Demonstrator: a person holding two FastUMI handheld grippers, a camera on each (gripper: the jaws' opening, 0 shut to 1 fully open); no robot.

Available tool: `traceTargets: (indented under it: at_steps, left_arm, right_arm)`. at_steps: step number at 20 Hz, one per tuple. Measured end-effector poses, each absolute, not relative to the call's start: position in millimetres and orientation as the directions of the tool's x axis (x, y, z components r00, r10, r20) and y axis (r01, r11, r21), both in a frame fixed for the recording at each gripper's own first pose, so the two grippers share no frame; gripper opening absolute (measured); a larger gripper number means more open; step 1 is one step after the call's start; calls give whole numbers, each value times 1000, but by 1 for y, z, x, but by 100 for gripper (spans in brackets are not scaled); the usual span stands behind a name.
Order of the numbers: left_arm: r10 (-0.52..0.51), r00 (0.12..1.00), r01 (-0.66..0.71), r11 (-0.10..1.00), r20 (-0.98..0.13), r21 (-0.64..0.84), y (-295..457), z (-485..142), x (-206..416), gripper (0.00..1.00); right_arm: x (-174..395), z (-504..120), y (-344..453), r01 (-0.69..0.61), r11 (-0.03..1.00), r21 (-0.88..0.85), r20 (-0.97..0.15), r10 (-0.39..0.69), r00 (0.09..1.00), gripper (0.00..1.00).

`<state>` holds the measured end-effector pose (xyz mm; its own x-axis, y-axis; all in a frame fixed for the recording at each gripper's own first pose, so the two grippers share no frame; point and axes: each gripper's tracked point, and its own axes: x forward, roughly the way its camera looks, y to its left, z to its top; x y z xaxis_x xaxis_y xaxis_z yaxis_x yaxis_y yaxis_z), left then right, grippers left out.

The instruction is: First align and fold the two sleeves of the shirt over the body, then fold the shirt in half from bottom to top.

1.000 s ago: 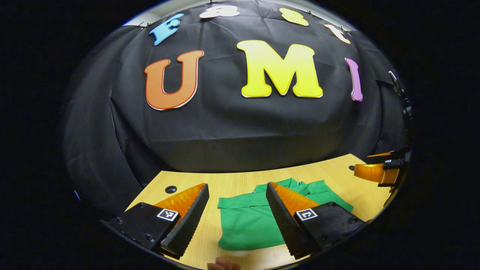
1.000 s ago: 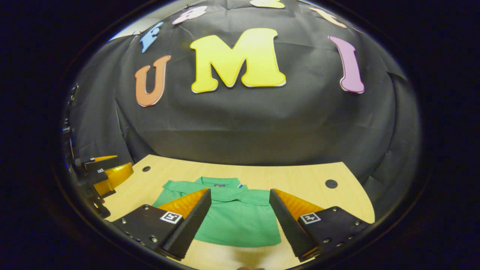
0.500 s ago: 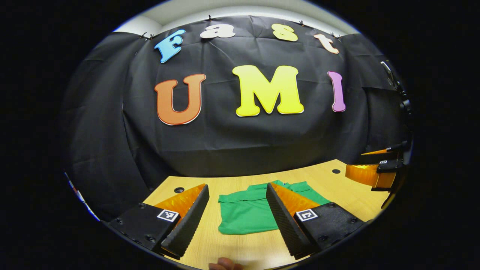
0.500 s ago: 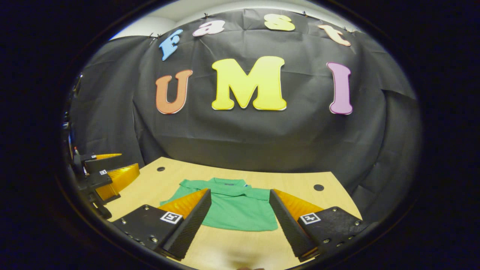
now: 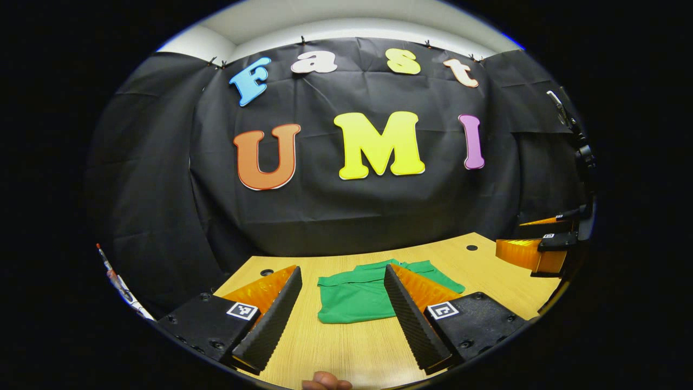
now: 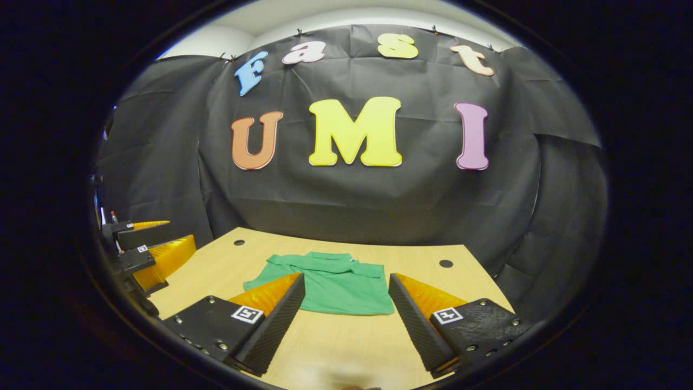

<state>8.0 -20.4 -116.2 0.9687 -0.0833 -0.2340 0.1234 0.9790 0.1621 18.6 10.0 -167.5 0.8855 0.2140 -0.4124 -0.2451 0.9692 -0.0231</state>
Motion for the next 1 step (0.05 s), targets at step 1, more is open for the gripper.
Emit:
traceTargets:
  at_steps: [1]
  left_arm:
    - [-87,970,124,979,-225,159,-21,-114,1,98]
  right_arm:
    - [13,-164,8,-241,970,-24,-403,211,891,97]
